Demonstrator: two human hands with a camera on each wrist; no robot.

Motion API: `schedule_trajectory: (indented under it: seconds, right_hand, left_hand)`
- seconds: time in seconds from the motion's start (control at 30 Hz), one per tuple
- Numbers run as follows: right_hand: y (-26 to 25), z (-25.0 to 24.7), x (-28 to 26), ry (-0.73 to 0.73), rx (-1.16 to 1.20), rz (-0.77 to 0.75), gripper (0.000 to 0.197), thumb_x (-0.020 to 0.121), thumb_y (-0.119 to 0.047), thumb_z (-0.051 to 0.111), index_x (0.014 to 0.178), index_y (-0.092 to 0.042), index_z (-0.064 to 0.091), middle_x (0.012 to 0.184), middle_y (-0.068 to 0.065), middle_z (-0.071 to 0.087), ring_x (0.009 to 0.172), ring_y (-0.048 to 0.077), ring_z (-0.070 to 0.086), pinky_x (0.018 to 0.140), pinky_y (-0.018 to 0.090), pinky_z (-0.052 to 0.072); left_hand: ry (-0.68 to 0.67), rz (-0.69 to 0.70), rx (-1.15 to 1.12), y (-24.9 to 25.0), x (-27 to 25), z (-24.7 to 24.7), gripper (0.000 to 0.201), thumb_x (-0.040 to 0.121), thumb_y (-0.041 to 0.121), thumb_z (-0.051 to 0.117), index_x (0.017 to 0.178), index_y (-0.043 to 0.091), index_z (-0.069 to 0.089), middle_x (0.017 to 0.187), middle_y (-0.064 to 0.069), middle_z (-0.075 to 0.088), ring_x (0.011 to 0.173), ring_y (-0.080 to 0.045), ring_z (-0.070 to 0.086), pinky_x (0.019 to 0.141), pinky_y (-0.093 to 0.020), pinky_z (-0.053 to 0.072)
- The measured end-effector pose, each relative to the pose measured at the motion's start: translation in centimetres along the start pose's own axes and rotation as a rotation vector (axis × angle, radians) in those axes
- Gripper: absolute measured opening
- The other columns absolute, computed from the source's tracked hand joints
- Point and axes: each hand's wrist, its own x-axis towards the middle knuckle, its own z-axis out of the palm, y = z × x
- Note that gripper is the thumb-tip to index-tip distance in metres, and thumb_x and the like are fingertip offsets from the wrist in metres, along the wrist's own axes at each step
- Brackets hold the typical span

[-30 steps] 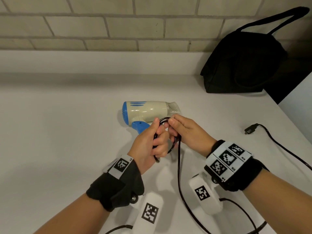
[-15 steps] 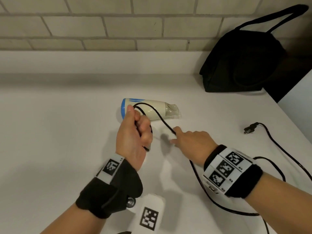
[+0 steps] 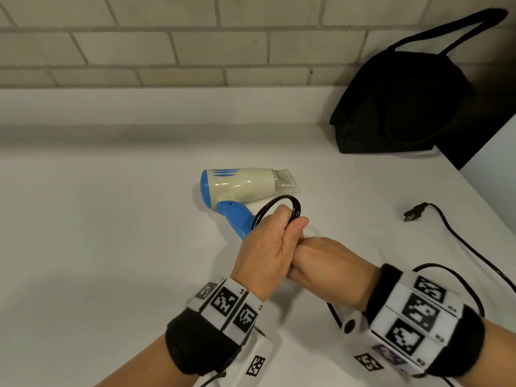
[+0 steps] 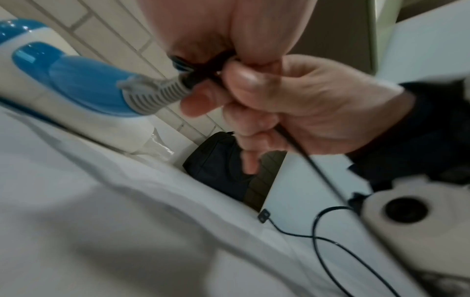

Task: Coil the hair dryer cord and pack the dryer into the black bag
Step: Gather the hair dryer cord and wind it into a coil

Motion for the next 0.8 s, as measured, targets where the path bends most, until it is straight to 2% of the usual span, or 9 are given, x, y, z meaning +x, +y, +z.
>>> schedule_trajectory:
  seconds: [0.07, 0.17, 0.3, 0.37, 0.47, 0.53, 0.67, 0.73, 0.8]
  right_hand:
    - [0.2, -0.5, -0.7, -0.087, 0.094, -0.016, 0.024, 0.093, -0.025, 0.041, 0.107, -0.011, 0.054, 0.109, 0.011, 0.063, 0.091, 0.025, 0.057, 0.074, 0.030, 0.039]
    - [1.1, -0.9, -2.0, -0.205, 0.134, 0.005, 0.022, 0.093, -0.025, 0.041, 0.115, -0.022, 0.047, 0.116, 0.003, 0.061, 0.096, 0.021, 0.058, 0.085, 0.032, 0.043]
    - [3.2, -1.6, -3.8, -0.132, -0.120, 0.037, 0.038, 0.091, -0.012, 0.032, 0.117, -0.039, 0.038, 0.115, -0.010, 0.058, 0.100, 0.020, 0.057, 0.075, 0.029, 0.041]
    - [4.4, -2.3, -4.4, -0.026, -0.282, 0.020, 0.046, 0.087, -0.007, 0.031, 0.117, -0.041, 0.037, 0.104, -0.009, 0.058, 0.093, 0.021, 0.058, 0.069, 0.028, 0.034]
    - [7.1, -2.6, -4.5, 0.182, -0.448, 0.050, 0.039, 0.075, -0.006, 0.031, 0.096, -0.030, 0.053, 0.065, -0.004, 0.056, 0.059, 0.021, 0.055, 0.066, 0.030, 0.033]
    - [7.9, -2.6, -4.2, 0.338, -0.246, 0.021, 0.030, 0.080, -0.009, 0.037, 0.094, -0.030, 0.053, 0.067, -0.006, 0.060, 0.060, 0.017, 0.055, 0.068, 0.022, 0.024]
    - [5.3, -4.3, -3.5, 0.451, 0.568, -0.046, 0.013, 0.083, -0.032, 0.047, 0.084, -0.034, 0.060, 0.078, -0.026, 0.067, 0.084, -0.002, 0.060, 0.077, 0.005, 0.041]
    - [4.9, -4.5, -2.5, 0.518, 0.788, -0.053, 0.017, 0.085, -0.013, 0.055, 0.080, -0.028, 0.061, 0.068, -0.029, 0.065, 0.069, -0.008, 0.059, 0.063, 0.004, 0.041]
    - [5.2, -3.6, -1.3, 0.455, 0.988, 0.006, 0.017, 0.085, -0.016, 0.052, 0.077, -0.025, 0.064, 0.049, -0.017, 0.055, 0.047, 0.000, 0.043, 0.048, 0.012, 0.027]
  left_hand:
    - [-0.073, 0.004, 0.161, 0.0, -0.2, -0.1, 0.051, 0.078, 0.059, 0.016, 0.081, 0.014, 0.039, 0.072, -0.006, 0.063, 0.064, -0.020, 0.057, 0.062, -0.038, 0.047]
    - [-0.181, -0.035, 0.443, 0.0, -0.1, -0.2, 0.049, 0.084, 0.061, 0.016, 0.093, 0.019, 0.038, 0.072, -0.004, 0.065, 0.063, -0.023, 0.058, 0.055, -0.033, 0.042]
    - [-0.186, -0.121, 0.467, -0.6, -0.1, -1.0, 0.046, 0.088, 0.057, 0.016, 0.095, 0.018, 0.040, 0.065, 0.002, 0.053, 0.068, -0.026, 0.053, 0.061, -0.036, 0.044]
    - [-0.234, -0.198, 0.306, -1.0, -0.4, -2.0, 0.028, 0.092, 0.044, 0.025, 0.076, 0.025, 0.037, 0.056, 0.006, 0.041, 0.062, -0.021, 0.046, 0.075, -0.043, 0.047]
    - [-0.358, -0.280, 0.122, -0.9, -1.2, -3.3, 0.037, 0.089, 0.044, 0.033, 0.057, 0.026, 0.031, 0.049, 0.008, 0.034, 0.050, -0.008, 0.038, 0.078, -0.043, 0.043]
    - [-0.393, -0.311, -0.045, -0.7, -1.4, -3.7, 0.042, 0.082, 0.053, 0.032, 0.054, 0.021, 0.030, 0.041, 0.011, 0.032, 0.041, -0.005, 0.032, 0.057, -0.028, 0.039]
    - [-0.411, -0.316, -0.304, -1.0, -1.4, -4.0, 0.064, 0.078, 0.067, 0.026, 0.049, 0.010, 0.025, 0.035, 0.010, 0.025, 0.036, -0.004, 0.020, 0.041, -0.009, 0.024]
    - [-0.363, -0.340, -0.483, -1.1, -1.3, -4.1, 0.065, 0.065, 0.074, 0.030, 0.046, 0.012, 0.027, 0.034, 0.011, 0.024, 0.034, -0.003, 0.016, 0.038, -0.012, 0.019]
    - [-0.341, -0.380, -0.705, -0.8, -1.0, -4.4, 0.065, 0.049, 0.087, 0.046, 0.042, 0.024, 0.030, 0.031, 0.014, 0.025, 0.033, -0.001, 0.015, 0.037, -0.015, 0.013]
